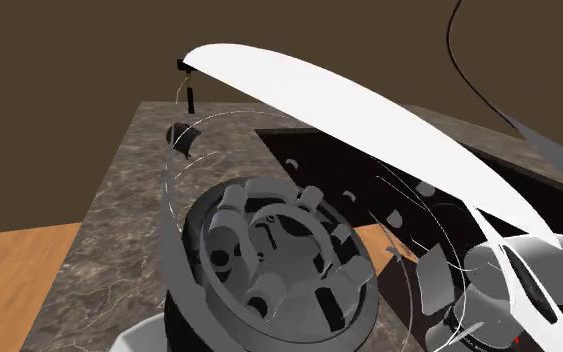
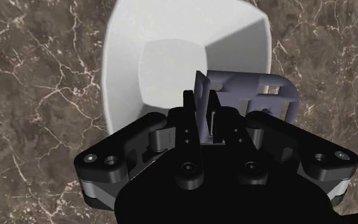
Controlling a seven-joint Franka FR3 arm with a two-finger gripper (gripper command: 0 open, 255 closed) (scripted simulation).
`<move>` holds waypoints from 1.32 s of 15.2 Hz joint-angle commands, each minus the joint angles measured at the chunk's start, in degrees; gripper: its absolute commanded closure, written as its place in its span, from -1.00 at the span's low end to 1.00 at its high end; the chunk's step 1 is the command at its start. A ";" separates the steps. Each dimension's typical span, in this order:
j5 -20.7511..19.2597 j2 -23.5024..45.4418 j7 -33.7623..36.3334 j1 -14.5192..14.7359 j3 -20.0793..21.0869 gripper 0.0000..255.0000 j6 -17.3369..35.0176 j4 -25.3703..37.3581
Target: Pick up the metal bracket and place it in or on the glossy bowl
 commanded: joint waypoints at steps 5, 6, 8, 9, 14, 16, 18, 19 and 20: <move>1.46 -1.24 1.47 -1.46 3.29 1.00 1.81 0.11; 1.71 -1.49 1.36 -1.21 3.43 1.00 2.43 -0.68; 2.23 -1.98 1.14 -0.76 3.78 1.00 3.67 -2.21; 2.50 -2.21 1.03 -0.55 3.97 1.00 4.29 -2.95; 3.89 -3.34 0.51 0.27 5.15 1.00 7.31 -6.41; 4.22 -3.59 0.39 0.42 5.46 1.00 8.00 -7.17; 4.22 -3.59 0.39 0.41 5.47 1.00 7.99 -7.16; 4.22 -3.59 0.39 0.41 5.47 1.00 7.99 -7.16; 4.22 -3.59 0.39 0.41 5.47 1.00 7.99 -7.16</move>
